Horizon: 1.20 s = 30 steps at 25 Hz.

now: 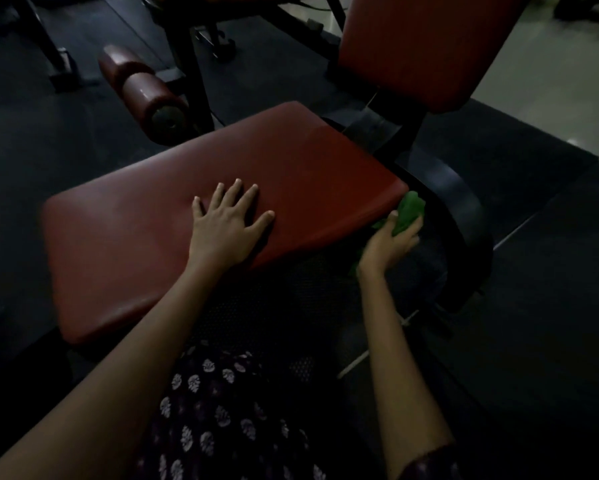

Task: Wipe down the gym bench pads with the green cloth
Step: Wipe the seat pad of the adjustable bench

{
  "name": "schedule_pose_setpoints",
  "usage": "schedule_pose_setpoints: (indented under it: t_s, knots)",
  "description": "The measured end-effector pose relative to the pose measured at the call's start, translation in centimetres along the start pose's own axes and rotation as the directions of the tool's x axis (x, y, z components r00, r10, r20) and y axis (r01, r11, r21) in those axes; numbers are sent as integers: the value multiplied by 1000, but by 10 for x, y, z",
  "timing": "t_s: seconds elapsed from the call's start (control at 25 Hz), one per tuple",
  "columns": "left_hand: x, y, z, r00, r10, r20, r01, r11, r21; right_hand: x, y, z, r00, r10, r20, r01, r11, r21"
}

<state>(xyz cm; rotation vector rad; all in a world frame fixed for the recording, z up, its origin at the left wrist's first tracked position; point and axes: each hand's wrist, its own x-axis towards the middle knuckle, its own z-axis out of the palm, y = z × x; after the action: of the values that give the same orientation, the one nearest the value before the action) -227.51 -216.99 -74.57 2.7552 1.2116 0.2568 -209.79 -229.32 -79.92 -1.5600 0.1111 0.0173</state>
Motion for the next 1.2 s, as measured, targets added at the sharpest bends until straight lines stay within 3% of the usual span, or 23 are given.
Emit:
schedule_pose_setpoints:
  t_s: [0.16, 0.4, 0.52, 0.68, 0.76, 0.88, 0.96, 1.08, 1.2]
  knots:
    - [0, 2, 2, 1000, -3, 11, 3, 1000, 1, -74, 17, 1, 983, -159, 88, 157, 987, 36]
    - [-2, 1, 0, 1000, -7, 8, 7, 1000, -12, 20, -4, -2, 990, -144, 0, 143, 984, -109]
    - [-2, 1, -1, 1000, -1, 8, 1, 1000, -17, 26, -10, -8, 981, -195, 7, 193, 967, -165]
    - [-3, 4, -4, 1000, -8, 22, 9, 999, -41, -49, 11, -10, 920, -345, 187, 382, 898, -220]
    - [-5, 2, -7, 1000, -9, 23, 12, 993, -121, -67, 19, -20, 825, -457, 332, 540, 811, -224]
    - [-9, -7, -20, 992, 76, 97, -46, 960, -275, -44, 16, -37, 644, -626, 440, 761, 582, -286]
    - [-23, -23, -28, 983, 104, 149, -73, 977, -199, -38, 13, -44, 519, -701, 489, 855, 444, -270]
    - [-68, -64, -27, 994, -105, -2, 105, 994, 4, -71, 13, -38, 274, -742, 612, 959, 258, -117]
    - [-96, -80, -26, 983, -133, -130, 109, 979, -172, -93, 5, -26, 56, -713, 699, 994, 103, 25]
